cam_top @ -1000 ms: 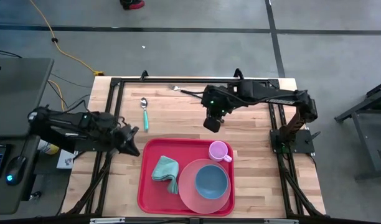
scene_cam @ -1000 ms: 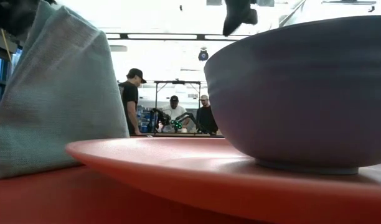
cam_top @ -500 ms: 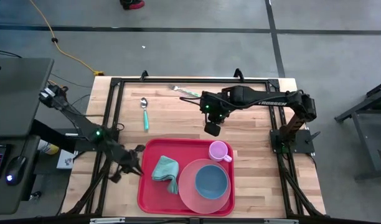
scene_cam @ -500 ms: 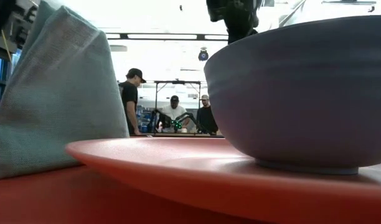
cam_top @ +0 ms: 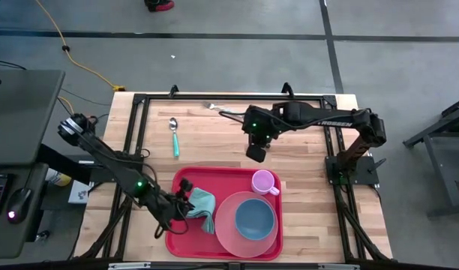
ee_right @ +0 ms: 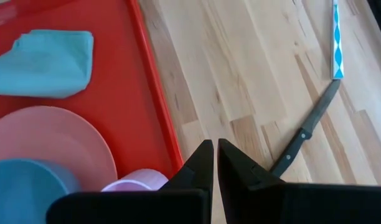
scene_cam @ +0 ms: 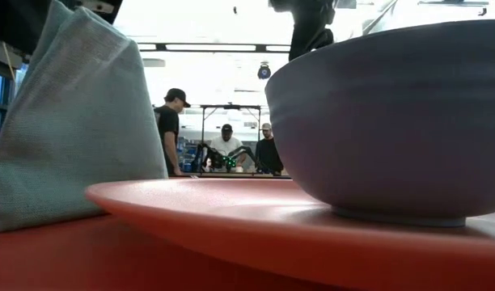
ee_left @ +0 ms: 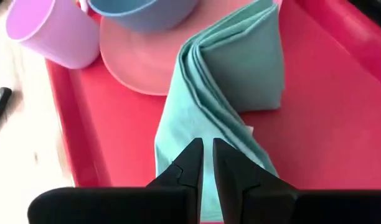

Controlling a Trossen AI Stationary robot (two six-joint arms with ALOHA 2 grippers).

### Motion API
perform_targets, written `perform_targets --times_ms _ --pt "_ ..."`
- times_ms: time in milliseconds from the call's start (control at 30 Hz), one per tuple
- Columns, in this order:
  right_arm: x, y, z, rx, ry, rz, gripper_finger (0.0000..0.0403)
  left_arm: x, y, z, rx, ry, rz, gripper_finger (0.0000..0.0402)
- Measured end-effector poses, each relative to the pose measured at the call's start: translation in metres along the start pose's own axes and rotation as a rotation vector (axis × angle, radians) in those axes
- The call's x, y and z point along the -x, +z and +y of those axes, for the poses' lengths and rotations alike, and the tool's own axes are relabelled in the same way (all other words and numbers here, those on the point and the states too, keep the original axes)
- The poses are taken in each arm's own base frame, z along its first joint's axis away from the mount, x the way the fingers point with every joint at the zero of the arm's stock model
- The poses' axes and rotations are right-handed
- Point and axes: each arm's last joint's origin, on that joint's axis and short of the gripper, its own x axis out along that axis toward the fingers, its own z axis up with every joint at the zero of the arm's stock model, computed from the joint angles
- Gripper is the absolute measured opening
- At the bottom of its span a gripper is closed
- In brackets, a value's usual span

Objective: Set up tray
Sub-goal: Put the blue table napkin on the red serving tray to the left of the pink plate

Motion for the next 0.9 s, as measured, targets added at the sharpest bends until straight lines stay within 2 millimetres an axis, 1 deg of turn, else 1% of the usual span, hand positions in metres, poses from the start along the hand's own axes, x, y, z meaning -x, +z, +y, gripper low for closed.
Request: perform_targets --times_ms 267,367,433,567,700,800,900 --pt "0.004 -0.003 -0.001 0.044 0.001 0.017 0.0000 -0.003 0.000 -0.004 -0.053 -0.024 0.014 0.0067" --pt "0.006 -0.004 -0.001 0.057 0.006 0.021 0.0000 -0.003 0.001 -0.004 -0.049 -0.026 0.004 0.0080" --pt "0.007 -0.005 -0.001 0.070 0.005 0.022 0.0000 -0.003 0.002 -0.004 -0.046 -0.040 -0.003 0.0102" --pt "0.007 -0.005 -0.001 0.079 0.005 0.023 0.0000 -0.003 0.006 -0.004 -0.012 -0.040 -0.040 0.0167" --pt "0.007 -0.005 -0.001 0.093 0.006 0.023 0.0000 -0.002 0.010 -0.002 0.018 0.007 -0.081 0.0227" --pt "0.007 -0.005 -0.001 0.098 0.005 0.024 0.0000 -0.004 0.013 -0.001 0.032 0.049 -0.101 0.0256" --pt "0.007 -0.005 -0.001 0.100 0.005 0.027 0.0000 -0.011 0.012 -0.003 0.059 0.083 -0.081 0.0270"
